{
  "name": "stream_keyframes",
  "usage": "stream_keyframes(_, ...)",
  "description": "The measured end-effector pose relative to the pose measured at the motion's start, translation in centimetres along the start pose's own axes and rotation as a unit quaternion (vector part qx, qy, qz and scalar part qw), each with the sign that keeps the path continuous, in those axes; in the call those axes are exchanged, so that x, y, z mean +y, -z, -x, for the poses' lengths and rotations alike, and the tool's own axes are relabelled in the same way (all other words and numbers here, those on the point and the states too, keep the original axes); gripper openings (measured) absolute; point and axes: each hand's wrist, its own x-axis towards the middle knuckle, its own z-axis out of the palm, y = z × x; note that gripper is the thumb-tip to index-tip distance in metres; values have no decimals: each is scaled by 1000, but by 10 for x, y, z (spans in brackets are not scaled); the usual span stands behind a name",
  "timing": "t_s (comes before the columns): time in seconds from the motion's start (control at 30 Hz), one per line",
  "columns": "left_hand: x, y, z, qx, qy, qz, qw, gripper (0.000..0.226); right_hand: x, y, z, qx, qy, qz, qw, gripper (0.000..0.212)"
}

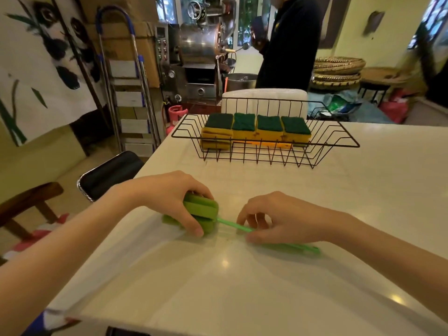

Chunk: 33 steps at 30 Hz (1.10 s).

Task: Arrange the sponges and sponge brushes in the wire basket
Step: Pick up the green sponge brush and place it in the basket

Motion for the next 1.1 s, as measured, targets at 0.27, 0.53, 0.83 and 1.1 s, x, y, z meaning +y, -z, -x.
stream_keyframes(0.27,4,21,-27,26,-25,-21,999,54,13,18,-1,35,-30,15,999,21)
stream_keyframes(0.53,12,81,-47,64,-89,38,993,44,35,62,-5,204,-10,105,973,17)
stream_keyframes(0.83,24,141,-67,208,-154,220,940,46,59,106,-22,350,-14,119,929,21)
stream_keyframes(1.1,38,137,-108,243,-207,539,779,53,63,122,-47,498,12,-221,838,18)
